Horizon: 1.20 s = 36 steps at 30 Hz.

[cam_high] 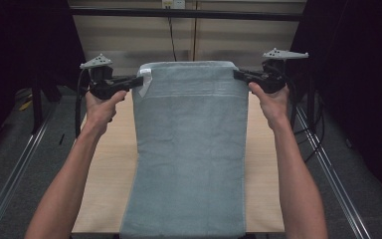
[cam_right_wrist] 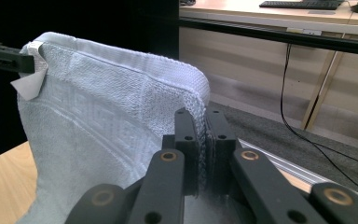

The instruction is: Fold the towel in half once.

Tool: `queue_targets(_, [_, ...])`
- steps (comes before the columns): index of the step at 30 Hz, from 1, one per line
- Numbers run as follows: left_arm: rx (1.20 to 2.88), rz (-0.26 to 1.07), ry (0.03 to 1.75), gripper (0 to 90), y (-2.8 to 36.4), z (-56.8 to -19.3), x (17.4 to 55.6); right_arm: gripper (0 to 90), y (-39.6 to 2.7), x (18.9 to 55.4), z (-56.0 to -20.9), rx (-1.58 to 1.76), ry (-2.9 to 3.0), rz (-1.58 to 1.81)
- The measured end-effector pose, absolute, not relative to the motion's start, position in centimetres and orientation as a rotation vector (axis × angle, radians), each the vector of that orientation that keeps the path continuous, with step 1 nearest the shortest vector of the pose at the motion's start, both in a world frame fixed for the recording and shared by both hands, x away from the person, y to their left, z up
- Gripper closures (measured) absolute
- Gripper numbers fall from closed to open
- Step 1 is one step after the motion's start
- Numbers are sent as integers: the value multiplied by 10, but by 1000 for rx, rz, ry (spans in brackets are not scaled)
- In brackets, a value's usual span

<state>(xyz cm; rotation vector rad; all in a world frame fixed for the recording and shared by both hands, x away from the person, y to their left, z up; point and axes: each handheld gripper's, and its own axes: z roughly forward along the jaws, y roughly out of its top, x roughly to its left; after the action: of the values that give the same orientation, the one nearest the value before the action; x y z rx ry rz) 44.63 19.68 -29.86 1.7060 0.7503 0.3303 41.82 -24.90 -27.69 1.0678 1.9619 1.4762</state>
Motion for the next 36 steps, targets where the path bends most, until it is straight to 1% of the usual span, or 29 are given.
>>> queue_targets(4, [1706, 331, 741, 835, 198, -299, 443, 862, -249, 420, -278, 1082, 1951, 1494])
queue_targets(10, [1715, 327, 714, 835, 202, -302, 431, 862, -251, 405, -289, 1060, 1966, 1529])
queue_targets(14, [1721, 327, 680, 835, 203, -305, 416, 862, -254, 387, -294, 1038, 1972, 1565])
queue_targets(21, [1755, 345, 629, 835, 206, -309, 386, 862, -256, 347, -306, 981, 1987, 1584])
queue_targets(28, [1783, 316, 632, 836, 213, -332, 361, 862, -257, 310, -329, 948, 2053, 1602])
queue_targets(31, [1775, 271, 636, 836, 218, -345, 351, 862, -257, 301, -335, 949, 2068, 1598])
queue_targets(36, [1785, 240, 645, 836, 221, -366, 334, 862, -254, 283, -348, 940, 2102, 1579])
